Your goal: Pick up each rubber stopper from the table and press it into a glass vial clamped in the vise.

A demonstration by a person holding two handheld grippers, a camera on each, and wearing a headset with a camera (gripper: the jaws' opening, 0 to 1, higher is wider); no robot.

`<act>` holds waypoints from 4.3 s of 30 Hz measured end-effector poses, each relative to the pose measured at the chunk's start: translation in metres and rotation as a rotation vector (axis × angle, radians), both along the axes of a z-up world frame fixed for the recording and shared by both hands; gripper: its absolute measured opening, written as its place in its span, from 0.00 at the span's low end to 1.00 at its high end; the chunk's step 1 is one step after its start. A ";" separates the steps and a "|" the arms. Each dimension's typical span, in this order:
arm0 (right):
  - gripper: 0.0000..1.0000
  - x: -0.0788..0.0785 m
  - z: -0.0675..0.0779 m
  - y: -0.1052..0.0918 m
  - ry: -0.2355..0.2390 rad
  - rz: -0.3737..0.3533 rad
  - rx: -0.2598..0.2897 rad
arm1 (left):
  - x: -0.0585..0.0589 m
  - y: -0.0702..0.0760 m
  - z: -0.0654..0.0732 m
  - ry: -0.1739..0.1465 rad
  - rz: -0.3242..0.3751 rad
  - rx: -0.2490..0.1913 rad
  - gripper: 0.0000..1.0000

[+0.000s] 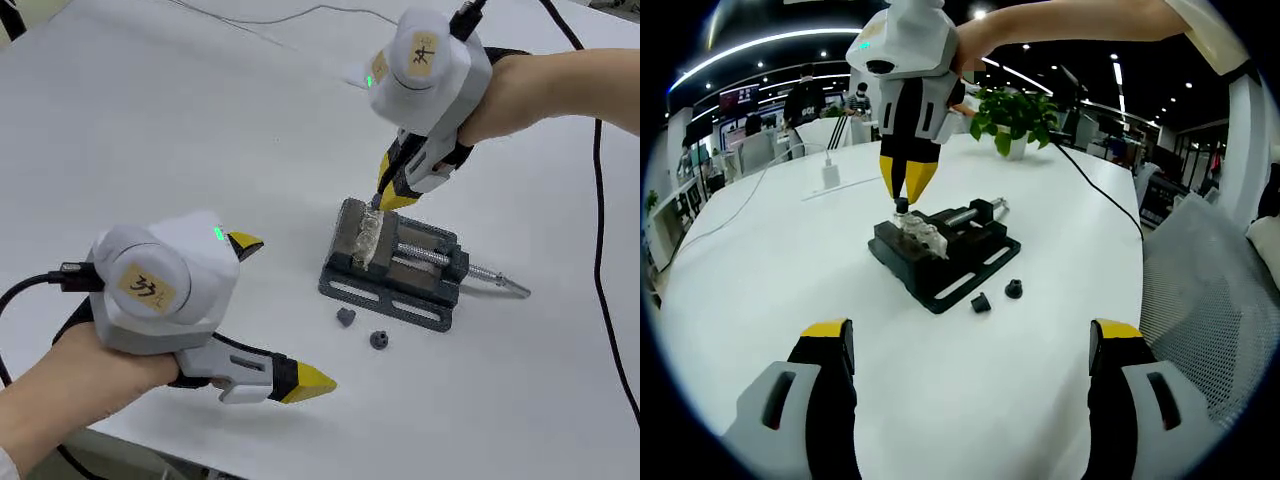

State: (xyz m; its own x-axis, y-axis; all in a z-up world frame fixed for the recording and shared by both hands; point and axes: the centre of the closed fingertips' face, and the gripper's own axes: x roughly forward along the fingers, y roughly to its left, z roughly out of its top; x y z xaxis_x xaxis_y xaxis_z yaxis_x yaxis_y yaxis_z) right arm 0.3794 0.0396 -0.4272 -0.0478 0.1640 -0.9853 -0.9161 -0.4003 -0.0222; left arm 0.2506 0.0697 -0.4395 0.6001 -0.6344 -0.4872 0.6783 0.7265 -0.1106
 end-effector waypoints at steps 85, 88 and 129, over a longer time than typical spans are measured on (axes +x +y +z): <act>0.00 0.001 -0.002 0.002 0.076 -0.192 0.023 | -0.002 0.006 -0.005 0.023 0.007 -0.005 0.96; 0.00 0.002 -0.002 0.003 0.077 -0.192 0.019 | -0.002 0.006 -0.005 0.027 0.007 -0.006 0.96; 0.00 0.002 -0.005 0.002 0.087 -0.203 -0.046 | 0.010 0.003 -0.011 0.047 -0.001 -0.015 0.95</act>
State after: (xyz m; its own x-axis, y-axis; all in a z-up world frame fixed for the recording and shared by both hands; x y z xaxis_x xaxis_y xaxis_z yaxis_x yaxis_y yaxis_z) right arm 0.3810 0.0412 -0.4324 -0.1040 0.1338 -0.9855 -0.9757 -0.2059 0.0750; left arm 0.2603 0.0727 -0.4509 0.5762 -0.6424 -0.5053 0.6729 0.7238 -0.1529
